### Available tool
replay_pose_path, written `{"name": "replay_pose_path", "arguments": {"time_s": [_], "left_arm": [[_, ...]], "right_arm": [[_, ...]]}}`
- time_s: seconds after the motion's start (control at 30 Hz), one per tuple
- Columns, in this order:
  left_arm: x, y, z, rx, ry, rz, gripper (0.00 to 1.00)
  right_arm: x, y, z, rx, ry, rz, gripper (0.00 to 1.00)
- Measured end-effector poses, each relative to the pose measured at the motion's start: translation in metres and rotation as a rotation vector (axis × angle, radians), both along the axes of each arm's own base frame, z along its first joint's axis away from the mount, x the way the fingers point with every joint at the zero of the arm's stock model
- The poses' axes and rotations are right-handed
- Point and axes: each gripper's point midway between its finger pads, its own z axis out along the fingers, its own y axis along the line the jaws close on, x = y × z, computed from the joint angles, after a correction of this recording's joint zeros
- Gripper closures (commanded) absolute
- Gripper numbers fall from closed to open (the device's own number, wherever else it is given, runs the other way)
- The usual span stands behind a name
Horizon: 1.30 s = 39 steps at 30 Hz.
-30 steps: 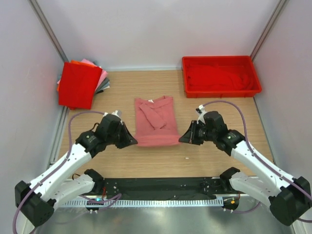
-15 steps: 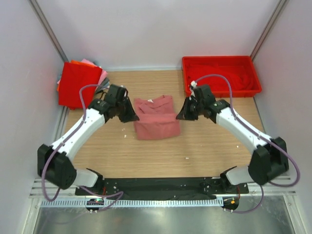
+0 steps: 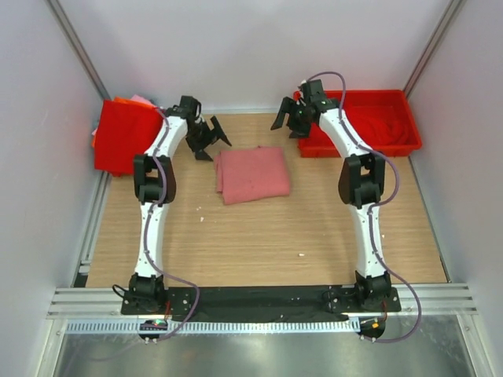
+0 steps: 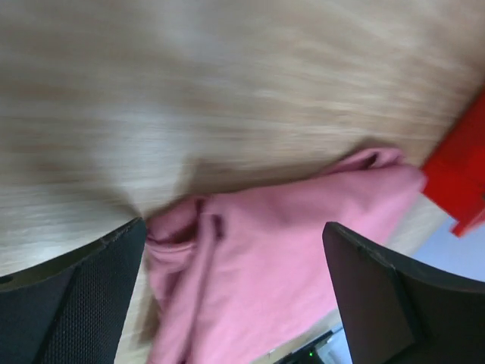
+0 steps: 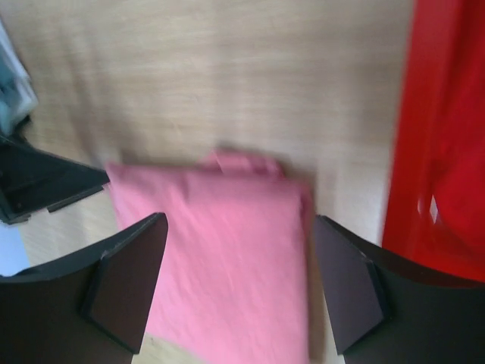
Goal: Fold and stack the t-shirts
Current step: Fold the tshirt, then neatly place the folded tshirt to the corner
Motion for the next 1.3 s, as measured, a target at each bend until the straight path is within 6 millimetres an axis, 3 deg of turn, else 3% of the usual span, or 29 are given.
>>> {"name": "replay_pose_path", "arguments": {"time_s": [0.07, 0.13, 0.23, 0.3, 0.4, 0.47, 0.7, 0.93, 1.03, 1.13, 1.23, 1.27, 1.3], "left_arm": [[-0.025, 0.003, -0.020, -0.009, 0.095, 0.009, 0.00], [-0.052, 0.007, -0.012, 0.000, 0.126, 0.008, 0.00], [-0.076, 0.010, 0.021, 0.027, 0.083, -0.006, 0.00], [-0.080, 0.013, 0.045, 0.047, 0.002, -0.015, 0.00], [-0.084, 0.015, 0.063, 0.059, -0.075, -0.025, 0.02], [-0.084, 0.017, 0.055, 0.070, -0.088, -0.028, 0.03], [-0.097, 0.020, -0.030, 0.100, 0.056, -0.023, 0.07], [-0.077, 0.011, -0.026, 0.071, -0.046, -0.032, 0.16], [-0.073, 0.005, -0.028, 0.066, -0.070, -0.040, 0.30], [-0.069, -0.003, -0.031, 0.056, -0.084, -0.044, 0.44], [-0.066, -0.013, -0.038, 0.053, -0.086, -0.046, 0.72], [-0.065, -0.017, -0.041, 0.049, -0.087, -0.053, 0.94], [-0.064, -0.022, -0.042, 0.036, -0.085, -0.055, 1.00]], "right_arm": [[-0.021, -0.011, -0.002, -0.003, 0.032, -0.009, 0.16], [-0.057, -0.020, 0.002, -0.007, 0.070, -0.006, 0.16], [-0.097, -0.020, 0.033, 0.021, 0.033, 0.020, 0.17], [-0.118, -0.018, 0.059, 0.058, -0.037, 0.043, 0.17], [-0.152, -0.017, 0.077, 0.102, -0.110, 0.071, 0.17], [-0.176, -0.020, 0.073, 0.114, -0.113, 0.081, 0.17], [-0.245, -0.036, 0.030, 0.114, -0.017, 0.097, 0.16], [-0.315, -0.052, 0.006, 0.128, -0.006, 0.121, 0.17], [-0.346, -0.060, -0.014, 0.128, 0.031, 0.124, 0.16], [-0.364, -0.064, -0.024, 0.136, 0.051, 0.117, 0.16], [-0.367, -0.064, -0.018, 0.144, 0.035, 0.119, 0.16], [-0.366, -0.064, -0.016, 0.145, 0.031, 0.120, 0.16], [-0.366, -0.064, -0.014, 0.146, 0.029, 0.121, 0.16]]}}
